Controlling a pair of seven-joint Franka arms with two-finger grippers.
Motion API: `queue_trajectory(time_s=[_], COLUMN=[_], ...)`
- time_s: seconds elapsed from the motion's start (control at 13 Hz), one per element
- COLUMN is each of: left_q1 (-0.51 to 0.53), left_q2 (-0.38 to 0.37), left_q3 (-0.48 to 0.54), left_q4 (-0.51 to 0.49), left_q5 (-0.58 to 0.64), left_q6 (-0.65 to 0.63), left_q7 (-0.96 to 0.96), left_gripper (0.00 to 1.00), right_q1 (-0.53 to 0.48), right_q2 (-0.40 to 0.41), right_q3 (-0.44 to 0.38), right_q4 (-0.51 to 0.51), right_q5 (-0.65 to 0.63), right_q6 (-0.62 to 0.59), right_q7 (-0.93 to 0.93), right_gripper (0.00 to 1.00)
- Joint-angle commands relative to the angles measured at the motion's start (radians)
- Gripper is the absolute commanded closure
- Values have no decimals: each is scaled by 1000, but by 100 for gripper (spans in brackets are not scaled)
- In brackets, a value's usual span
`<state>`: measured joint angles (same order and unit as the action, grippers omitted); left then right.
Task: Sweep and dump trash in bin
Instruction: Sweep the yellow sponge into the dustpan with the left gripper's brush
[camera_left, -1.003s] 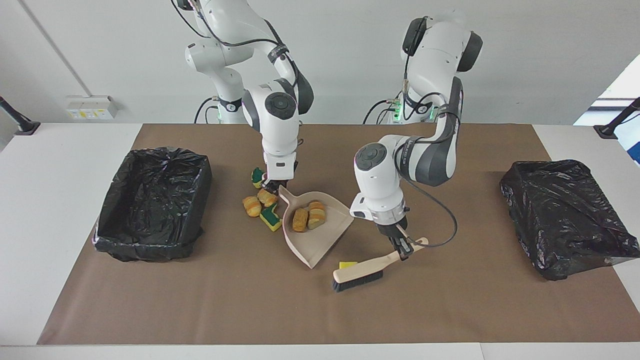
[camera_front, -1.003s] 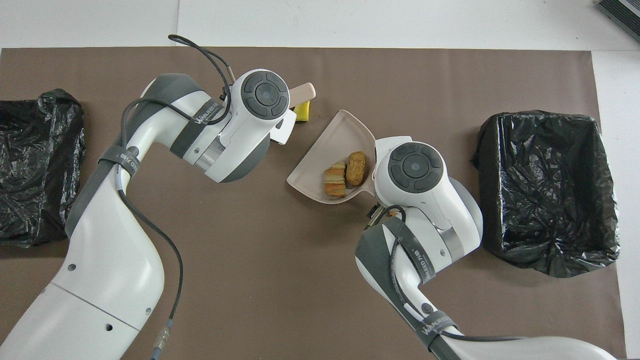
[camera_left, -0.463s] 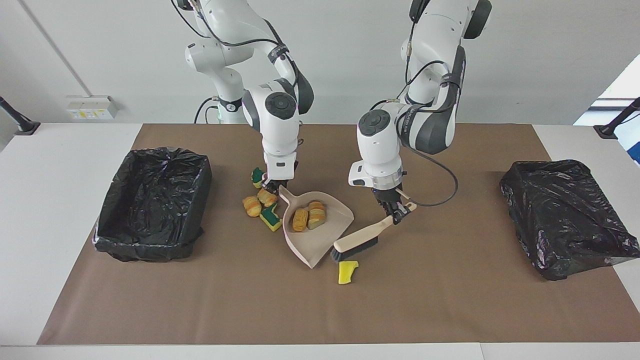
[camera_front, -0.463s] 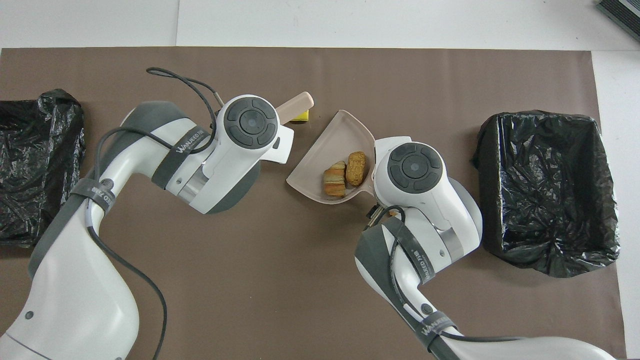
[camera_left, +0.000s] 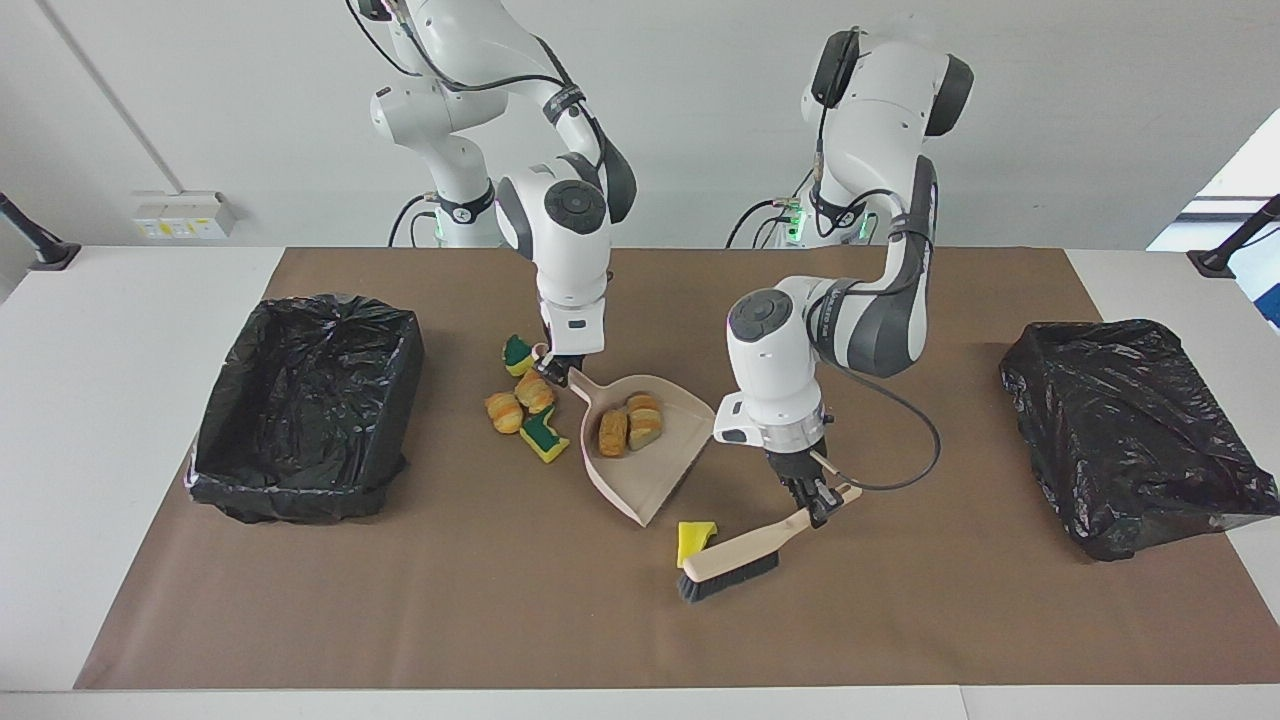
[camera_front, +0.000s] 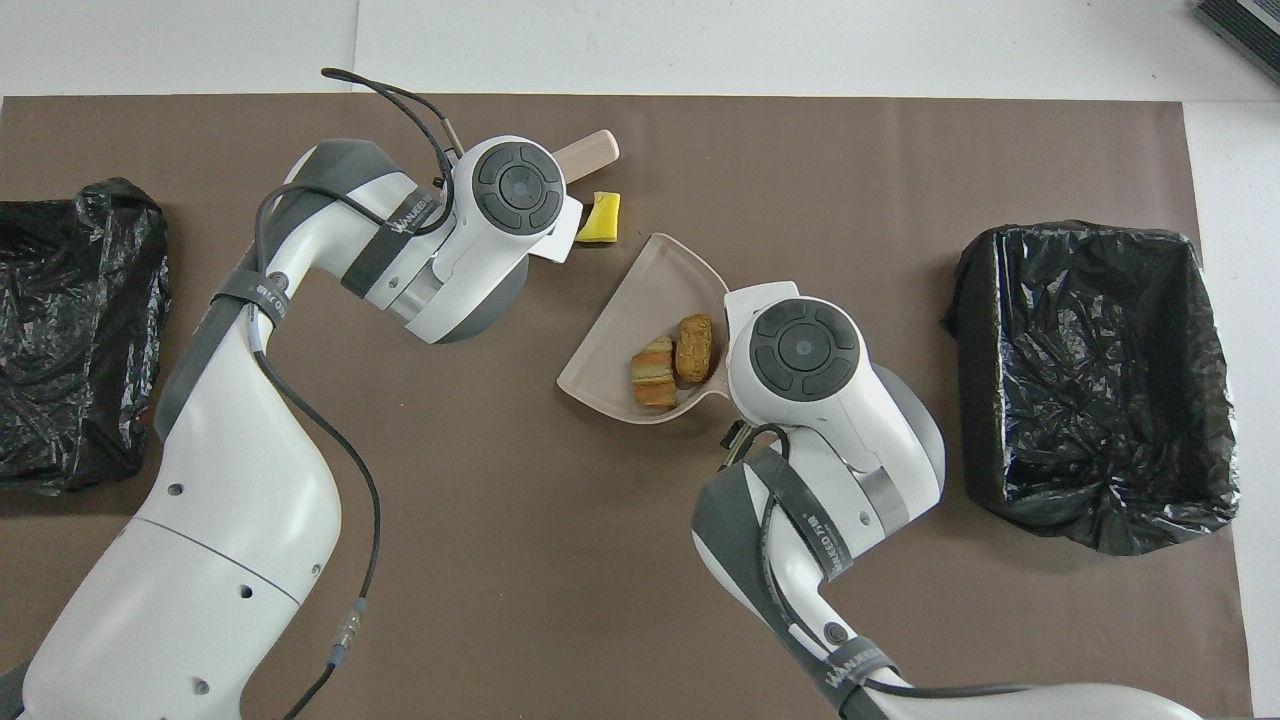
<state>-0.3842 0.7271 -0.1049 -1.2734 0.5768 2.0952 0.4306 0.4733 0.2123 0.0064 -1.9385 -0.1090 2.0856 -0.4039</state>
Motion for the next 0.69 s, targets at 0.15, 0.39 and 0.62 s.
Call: queue_trajectory(time_s=[0.15, 0.39, 0.62], left_q1=[-37, -67, -56], left_q2=[-20, -112, -288], left_q3=[-10, -13, -22], left_q4=[-36, -183, -393], left_q5=[46, 38, 12], left_q6=[-105, -112, -112], left_q7=[11, 55, 97], left_gripper=[100, 100, 100], right_q1=[-4, -4, -2], right_q2=[-4, -11, -24], right_q3=[9, 12, 14], right_q4=[0, 3, 3], right_q5=[-6, 21, 34], right_q6=[-9, -97, -163], right_q7=[-24, -105, -105], right_gripper=[100, 100, 100])
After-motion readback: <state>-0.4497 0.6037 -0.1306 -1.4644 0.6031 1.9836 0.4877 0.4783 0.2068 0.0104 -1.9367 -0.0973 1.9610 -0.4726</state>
